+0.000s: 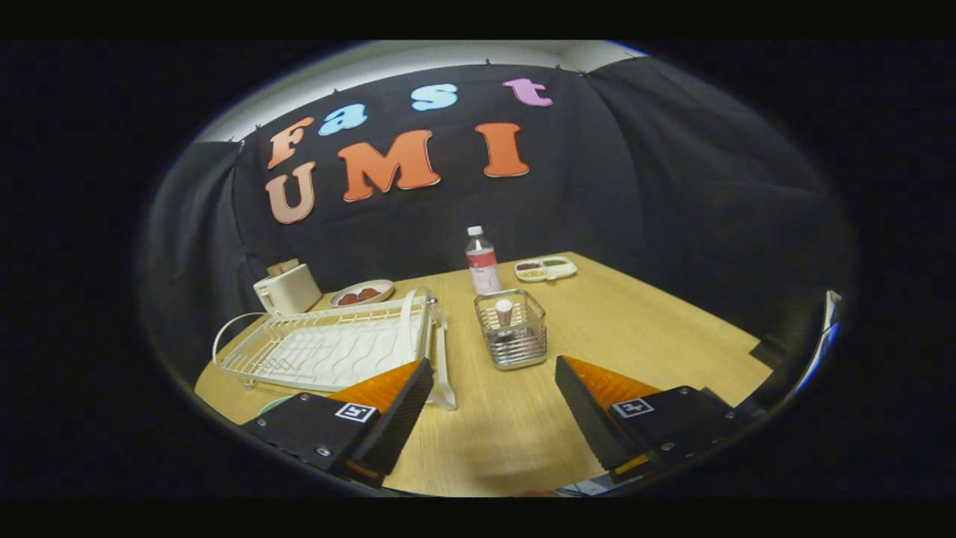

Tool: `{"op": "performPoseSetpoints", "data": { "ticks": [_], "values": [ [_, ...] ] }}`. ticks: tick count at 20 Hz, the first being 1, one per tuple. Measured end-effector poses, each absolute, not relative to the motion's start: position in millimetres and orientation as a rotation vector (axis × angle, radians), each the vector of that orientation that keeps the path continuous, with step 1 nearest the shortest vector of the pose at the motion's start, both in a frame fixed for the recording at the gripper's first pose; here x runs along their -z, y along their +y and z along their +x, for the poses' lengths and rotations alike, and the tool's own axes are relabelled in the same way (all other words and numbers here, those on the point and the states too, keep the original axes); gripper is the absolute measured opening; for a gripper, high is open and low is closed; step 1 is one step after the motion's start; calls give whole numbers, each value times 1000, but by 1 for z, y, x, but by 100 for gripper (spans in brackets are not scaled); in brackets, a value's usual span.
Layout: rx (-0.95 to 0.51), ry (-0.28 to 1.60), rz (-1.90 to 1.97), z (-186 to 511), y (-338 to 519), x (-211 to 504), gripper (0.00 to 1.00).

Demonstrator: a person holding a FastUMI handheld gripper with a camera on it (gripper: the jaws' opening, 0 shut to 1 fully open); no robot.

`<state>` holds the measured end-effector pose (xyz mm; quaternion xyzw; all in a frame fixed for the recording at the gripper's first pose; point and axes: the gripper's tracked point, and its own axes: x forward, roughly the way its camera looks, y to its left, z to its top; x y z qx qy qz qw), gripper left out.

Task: Take the plate from the dish rack, then take the spoon from the basket and place it into the plate.

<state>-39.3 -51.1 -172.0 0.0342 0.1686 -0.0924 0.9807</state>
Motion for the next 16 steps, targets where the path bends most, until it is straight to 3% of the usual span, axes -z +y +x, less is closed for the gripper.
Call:
{"op": "performPoseSetpoints", "data": {
  "ticks": [7, 10, 13, 16],
  "values": [
    [238, 300, 1, 0, -78, 186, 98],
    [248, 278, 34, 11, -81, 183, 92],
    [226, 231, 28, 25, -77, 171, 78],
    [195, 270, 12, 34, -70, 181, 50]
  ]
}}
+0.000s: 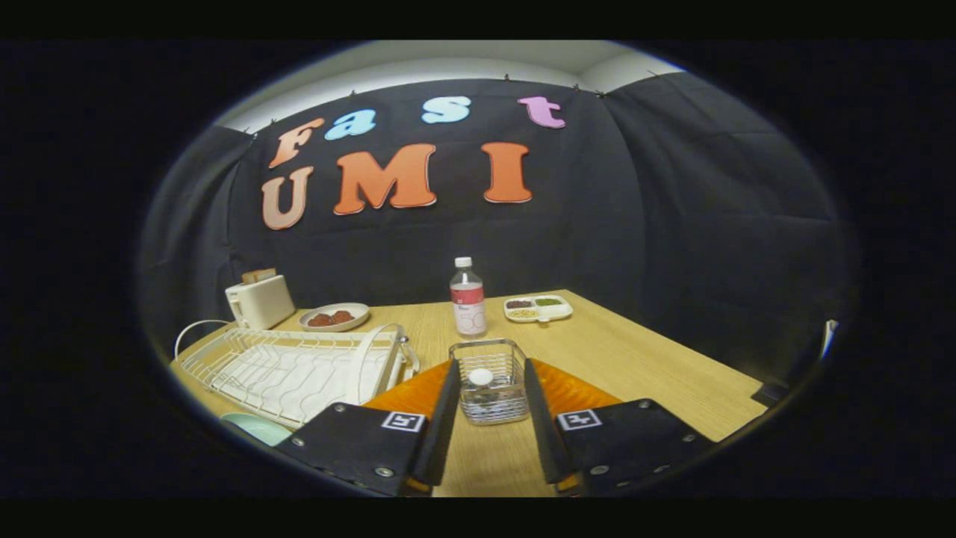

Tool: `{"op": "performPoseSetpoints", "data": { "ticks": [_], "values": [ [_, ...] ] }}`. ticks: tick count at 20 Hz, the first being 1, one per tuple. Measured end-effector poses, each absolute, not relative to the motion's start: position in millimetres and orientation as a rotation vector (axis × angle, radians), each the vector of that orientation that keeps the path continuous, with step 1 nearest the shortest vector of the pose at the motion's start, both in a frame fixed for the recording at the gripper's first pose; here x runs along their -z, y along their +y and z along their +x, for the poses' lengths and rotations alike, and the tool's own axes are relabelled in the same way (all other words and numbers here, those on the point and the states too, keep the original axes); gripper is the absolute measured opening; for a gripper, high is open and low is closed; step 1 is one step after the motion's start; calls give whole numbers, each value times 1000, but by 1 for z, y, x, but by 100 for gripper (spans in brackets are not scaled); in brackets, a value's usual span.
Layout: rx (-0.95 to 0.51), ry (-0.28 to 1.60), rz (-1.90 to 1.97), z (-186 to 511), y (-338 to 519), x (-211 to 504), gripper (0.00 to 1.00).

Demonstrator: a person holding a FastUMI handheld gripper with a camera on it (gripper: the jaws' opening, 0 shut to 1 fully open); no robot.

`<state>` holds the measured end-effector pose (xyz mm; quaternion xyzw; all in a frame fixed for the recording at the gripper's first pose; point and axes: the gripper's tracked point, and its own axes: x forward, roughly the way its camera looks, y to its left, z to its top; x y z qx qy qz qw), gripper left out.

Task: Take the plate from the dish rack, then take the spoon from the basket and place it into the plate.

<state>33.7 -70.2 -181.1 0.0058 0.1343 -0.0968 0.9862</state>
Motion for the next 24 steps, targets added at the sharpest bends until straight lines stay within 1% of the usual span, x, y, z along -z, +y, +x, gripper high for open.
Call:
{"op": "performPoseSetpoints", "data": {
  "ticks": [1, 3, 7, 11, 15, 20, 24],
  "values": [
    [194, 280, 15, 35, -70, 184, 33],
    [186, 272, 20, 38, -66, 183, 12],
    [182, 269, -27, 35, -65, 173, 8],
    [195, 228, -60, 21, -66, 142, 8],
    [186, 187, -89, -11, -54, 109, 8],
    [96, 167, -74, -62, -6, 87, 8],
    [15, 153, -66, -95, 39, 86, 8]
  ]
}}
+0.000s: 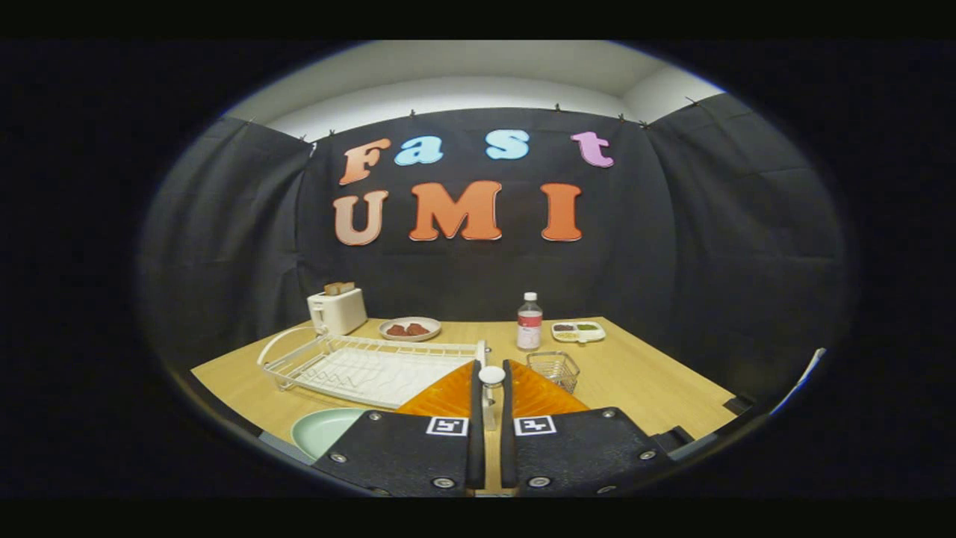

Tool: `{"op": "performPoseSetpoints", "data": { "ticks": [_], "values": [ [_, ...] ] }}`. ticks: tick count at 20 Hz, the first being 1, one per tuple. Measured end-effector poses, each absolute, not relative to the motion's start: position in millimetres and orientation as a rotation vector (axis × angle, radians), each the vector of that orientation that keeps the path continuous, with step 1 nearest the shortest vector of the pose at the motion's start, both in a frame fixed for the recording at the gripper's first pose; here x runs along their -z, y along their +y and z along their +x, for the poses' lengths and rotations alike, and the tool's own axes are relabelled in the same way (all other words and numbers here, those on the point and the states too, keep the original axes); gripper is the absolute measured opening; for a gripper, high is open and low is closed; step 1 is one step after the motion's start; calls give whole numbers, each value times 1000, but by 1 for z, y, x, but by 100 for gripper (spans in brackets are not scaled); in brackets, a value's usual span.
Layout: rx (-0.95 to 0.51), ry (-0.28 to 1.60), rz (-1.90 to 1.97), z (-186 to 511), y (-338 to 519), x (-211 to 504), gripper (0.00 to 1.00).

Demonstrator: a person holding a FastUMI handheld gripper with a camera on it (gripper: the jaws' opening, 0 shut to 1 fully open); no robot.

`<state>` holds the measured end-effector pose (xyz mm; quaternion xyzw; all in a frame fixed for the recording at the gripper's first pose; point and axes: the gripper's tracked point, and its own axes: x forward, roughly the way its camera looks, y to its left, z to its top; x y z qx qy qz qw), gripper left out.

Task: Take the plate from the dish rack, then take the spoon from the basket and place it into the plate.

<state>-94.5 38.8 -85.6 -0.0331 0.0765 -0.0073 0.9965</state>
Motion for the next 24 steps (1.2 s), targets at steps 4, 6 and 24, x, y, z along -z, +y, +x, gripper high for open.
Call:
{"op": "performPoseSetpoints", "data": {
  "ticks": [4, 6, 24],
  "values": [
    [-59, 149, -49, -115, 80, 84, 8],
    [-104, 155, -39, -124, 103, 90, 8],
    [-282, 312, -91, -123, 180, 194, 17]
  ]
}}
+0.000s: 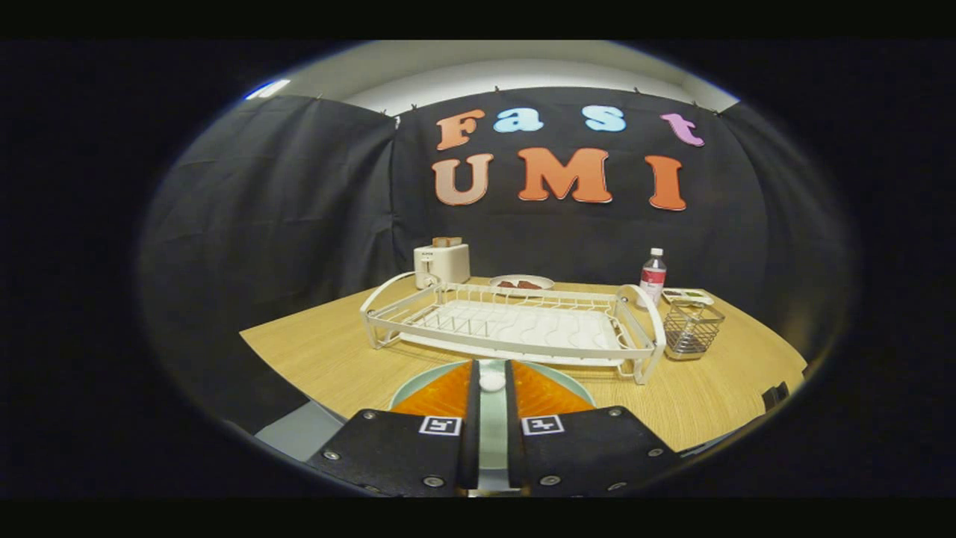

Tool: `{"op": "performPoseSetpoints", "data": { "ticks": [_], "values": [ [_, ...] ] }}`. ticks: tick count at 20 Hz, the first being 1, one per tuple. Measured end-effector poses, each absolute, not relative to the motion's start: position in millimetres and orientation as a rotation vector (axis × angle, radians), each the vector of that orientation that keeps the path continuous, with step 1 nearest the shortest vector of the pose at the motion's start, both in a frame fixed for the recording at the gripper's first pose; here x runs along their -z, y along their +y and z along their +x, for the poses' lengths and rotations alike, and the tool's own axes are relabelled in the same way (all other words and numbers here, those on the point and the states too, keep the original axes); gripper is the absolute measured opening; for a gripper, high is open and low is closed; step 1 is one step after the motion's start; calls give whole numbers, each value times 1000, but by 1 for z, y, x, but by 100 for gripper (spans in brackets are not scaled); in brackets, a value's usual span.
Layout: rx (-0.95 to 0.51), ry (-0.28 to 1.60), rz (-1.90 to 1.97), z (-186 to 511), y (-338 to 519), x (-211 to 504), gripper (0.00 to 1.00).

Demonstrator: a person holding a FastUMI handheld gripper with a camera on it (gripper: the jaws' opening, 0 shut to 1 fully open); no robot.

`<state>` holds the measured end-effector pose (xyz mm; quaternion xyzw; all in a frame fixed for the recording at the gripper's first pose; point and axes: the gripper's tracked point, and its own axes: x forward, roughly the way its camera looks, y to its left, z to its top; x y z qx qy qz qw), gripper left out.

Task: Take the plate from the dish rack, then take the spoon from the basket and place it into the plate.

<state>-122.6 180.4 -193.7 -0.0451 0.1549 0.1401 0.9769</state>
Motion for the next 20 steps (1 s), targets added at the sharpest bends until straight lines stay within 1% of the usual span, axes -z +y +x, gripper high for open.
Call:
{"op": "performPoseSetpoints", "data": {
  "ticks": [3, 5, 6, 8, 9, 10, 11, 12, 13, 15, 20],
  "values": [
    [-278, 339, -98, -122, 177, 197, 25],
    [-263, 338, -106, -117, 170, 193, 37],
    [-254, 333, -106, -114, 165, 188, 39],
    [-228, 322, -100, -106, 151, 178, 54],
    [-214, 318, -97, -103, 143, 173, 64],
    [-201, 313, -95, -98, 136, 169, 70],
    [-187, 307, -93, -94, 128, 163, 81],
    [-169, 301, -90, -90, 118, 158, 86],
    [-155, 299, -87, -87, 107, 153, 96],
    [-116, 286, -79, -79, 83, 140, 99],
    [0, 228, -88, -62, 13, 102, 98]
  ]
}}
